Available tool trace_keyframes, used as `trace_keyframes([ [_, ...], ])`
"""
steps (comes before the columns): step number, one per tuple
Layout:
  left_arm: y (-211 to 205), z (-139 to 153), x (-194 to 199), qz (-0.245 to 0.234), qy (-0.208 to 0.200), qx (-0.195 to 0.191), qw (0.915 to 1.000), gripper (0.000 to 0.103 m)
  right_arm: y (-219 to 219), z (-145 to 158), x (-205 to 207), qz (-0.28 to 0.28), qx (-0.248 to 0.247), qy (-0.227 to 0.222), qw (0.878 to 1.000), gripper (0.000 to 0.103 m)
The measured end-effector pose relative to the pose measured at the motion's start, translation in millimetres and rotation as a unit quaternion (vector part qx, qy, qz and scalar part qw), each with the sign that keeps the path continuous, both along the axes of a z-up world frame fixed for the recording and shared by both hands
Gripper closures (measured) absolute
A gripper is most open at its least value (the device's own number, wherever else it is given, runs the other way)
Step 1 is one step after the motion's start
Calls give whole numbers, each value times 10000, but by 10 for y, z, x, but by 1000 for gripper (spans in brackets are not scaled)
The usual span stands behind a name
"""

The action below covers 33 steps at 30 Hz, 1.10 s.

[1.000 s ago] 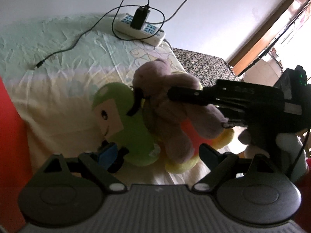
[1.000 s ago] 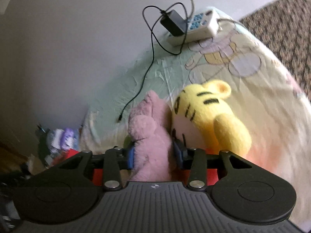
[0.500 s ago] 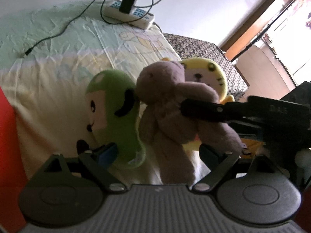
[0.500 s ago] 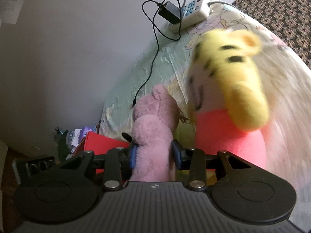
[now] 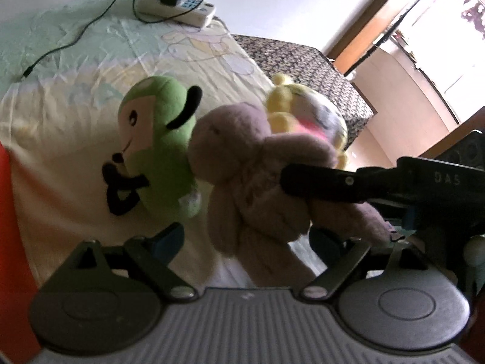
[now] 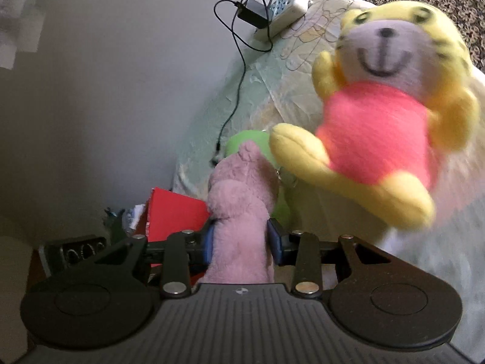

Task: Organize objects
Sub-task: 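Carry the pink plush bear with the right gripper toward the red box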

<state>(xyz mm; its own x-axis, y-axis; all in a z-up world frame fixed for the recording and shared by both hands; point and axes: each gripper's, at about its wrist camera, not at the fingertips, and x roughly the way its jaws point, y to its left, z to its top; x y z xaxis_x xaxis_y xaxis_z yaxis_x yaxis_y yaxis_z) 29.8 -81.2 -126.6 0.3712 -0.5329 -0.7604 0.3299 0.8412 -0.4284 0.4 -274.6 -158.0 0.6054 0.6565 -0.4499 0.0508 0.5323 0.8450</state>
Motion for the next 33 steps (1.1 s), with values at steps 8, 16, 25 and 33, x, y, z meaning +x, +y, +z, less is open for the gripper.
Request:
trace_keyframes([
  [8, 38, 161, -200, -171, -182, -227, 9994, 21, 41, 142, -216, 63, 286, -274, 9992, 65],
  [16, 224, 432, -417, -102, -572, -325, 9978, 28, 219, 306, -328, 222, 491, -558, 9970, 65],
  [25, 658, 826, -667, 266, -1220, -363, 9915, 28, 574, 643, -290, 534, 753, -1101, 9896, 65],
  [33, 1109, 969, -802, 686, -1536, -183, 9856, 28, 1035, 763, -125, 873, 812, -1348, 9837, 65],
])
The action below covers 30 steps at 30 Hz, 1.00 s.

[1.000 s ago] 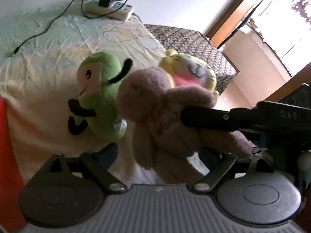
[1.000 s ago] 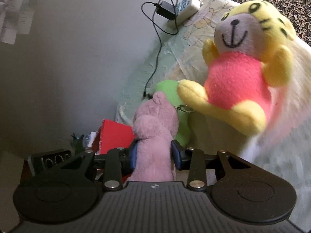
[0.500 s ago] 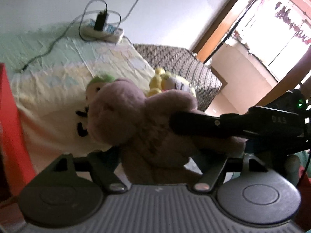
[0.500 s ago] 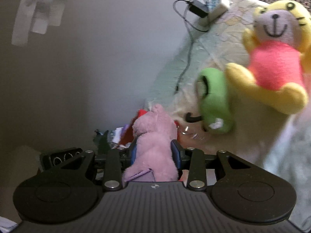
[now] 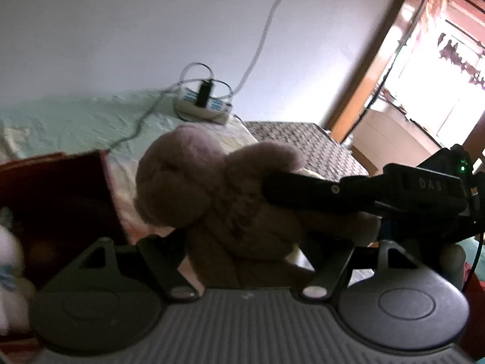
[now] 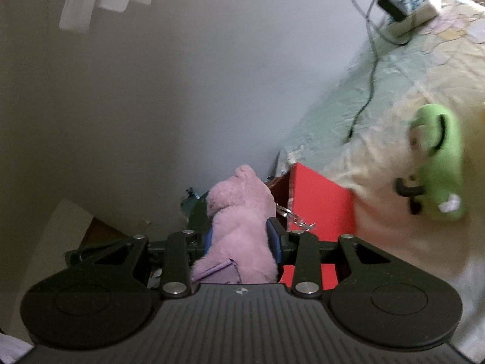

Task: Organize objects
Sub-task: 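Carry the pink plush bear with the right gripper toward the red box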

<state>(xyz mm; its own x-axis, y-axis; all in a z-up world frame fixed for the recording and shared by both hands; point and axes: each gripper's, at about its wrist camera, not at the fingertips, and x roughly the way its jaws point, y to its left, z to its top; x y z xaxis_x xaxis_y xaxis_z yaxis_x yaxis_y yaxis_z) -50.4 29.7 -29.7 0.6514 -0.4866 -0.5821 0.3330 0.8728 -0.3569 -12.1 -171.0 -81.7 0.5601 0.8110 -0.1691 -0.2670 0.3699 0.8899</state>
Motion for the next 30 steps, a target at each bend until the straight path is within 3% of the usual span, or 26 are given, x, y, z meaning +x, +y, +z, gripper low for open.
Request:
trace_keyframes([
  [16, 1071, 143, -215, 951, -375, 186, 9946, 28, 1128, 94, 465, 776, 29, -363, 9963, 65],
  [22, 1505, 244, -269, 1336, -549, 494, 9883, 28, 1649, 118, 633, 953, 229, -459, 9941, 65],
  [30, 2025, 77, -224, 1656, -243, 825, 9824, 28, 2223, -136, 780, 954, 194, -193, 9951, 65],
])
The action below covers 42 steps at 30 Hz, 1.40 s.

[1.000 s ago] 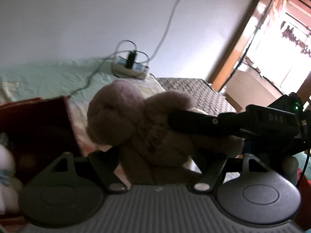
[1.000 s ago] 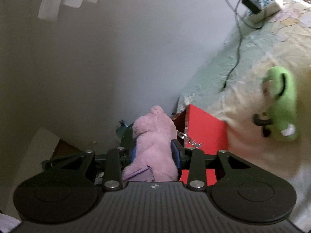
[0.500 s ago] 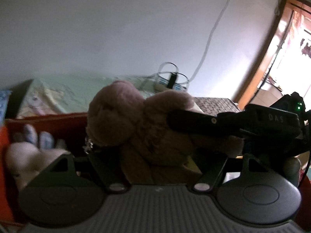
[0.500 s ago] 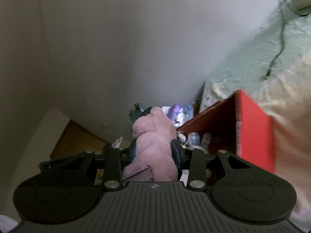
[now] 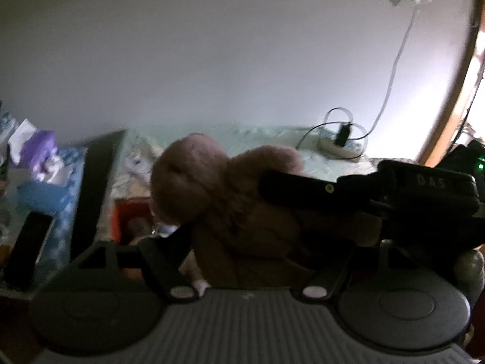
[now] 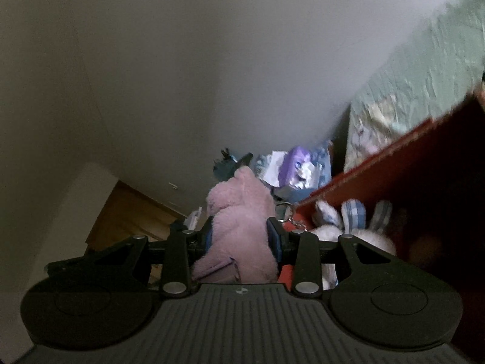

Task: Organize objects
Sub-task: 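Carry the pink plush bear with the right gripper toward the red box, then lower the pink bear into the box beside the bunnies and open the right gripper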

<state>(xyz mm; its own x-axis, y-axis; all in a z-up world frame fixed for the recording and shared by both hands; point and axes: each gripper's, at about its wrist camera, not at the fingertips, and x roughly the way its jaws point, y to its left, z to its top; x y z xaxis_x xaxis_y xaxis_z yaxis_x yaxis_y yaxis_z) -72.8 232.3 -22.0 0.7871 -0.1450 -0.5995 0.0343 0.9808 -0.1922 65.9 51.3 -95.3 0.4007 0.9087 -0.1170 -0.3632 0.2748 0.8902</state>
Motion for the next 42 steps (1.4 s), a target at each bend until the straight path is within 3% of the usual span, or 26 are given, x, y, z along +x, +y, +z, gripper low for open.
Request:
trace_keyframes([
  [7, 222, -301, 8, 246, 439, 57, 9987, 27, 303, -226, -6, 67, -382, 300, 9988, 65],
  [16, 314, -504, -40, 410, 660, 206, 9968, 18, 400, -316, -46, 280, -731, 403, 9961, 61],
  [24, 228, -491, -75, 497, 681, 602, 9946, 16, 233, -248, -110, 417, -883, 331, 9947, 61],
  [30, 150, -382, -191, 511, 544, 823, 9938, 17, 143, -172, -133, 272, -1077, 112, 9937, 75],
  [34, 173, -340, -252, 570, 486, 812, 9939, 17, 225, -189, -157, 311, -1453, -12, 9889, 75],
  [42, 249, -359, -312, 814, 558, 717, 9925, 18, 382, -298, -198, 558, -1565, 185, 9859, 75],
])
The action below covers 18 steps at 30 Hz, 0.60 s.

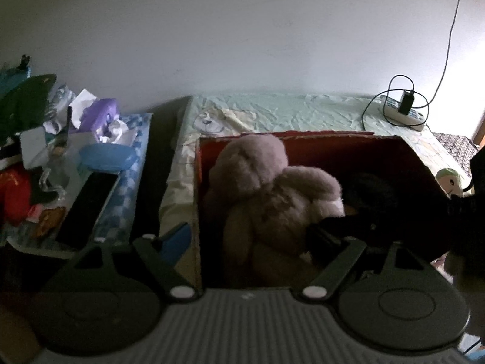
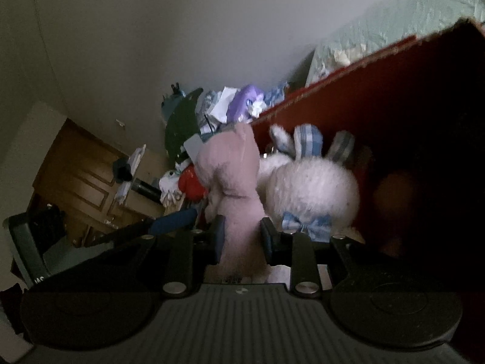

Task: Organize objects
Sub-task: 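Lower the pink bear into the box beside the bunnies and open the right gripper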

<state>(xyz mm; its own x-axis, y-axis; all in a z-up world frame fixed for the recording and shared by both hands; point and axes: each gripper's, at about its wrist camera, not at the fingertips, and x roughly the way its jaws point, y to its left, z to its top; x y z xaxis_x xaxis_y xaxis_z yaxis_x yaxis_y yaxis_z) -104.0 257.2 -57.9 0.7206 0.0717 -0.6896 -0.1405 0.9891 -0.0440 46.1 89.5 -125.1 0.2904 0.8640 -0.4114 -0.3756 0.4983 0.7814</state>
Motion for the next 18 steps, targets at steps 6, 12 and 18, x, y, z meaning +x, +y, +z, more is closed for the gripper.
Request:
trace_keyframes([
  [6, -9, -69, 57, 140, 162, 34, 9998, 19, 86, -169, 34, -13, -183, 277, 9994, 76],
  [12, -38, -41, 48, 190, 120, 73, 9997, 16, 29, -153, 30, -40, -111, 308, 9995, 72],
  [18, -114, 9, 47, 205, 81, 252, 9994, 16, -65, -45, -32, -47, -152, 109, 9998, 71],
])
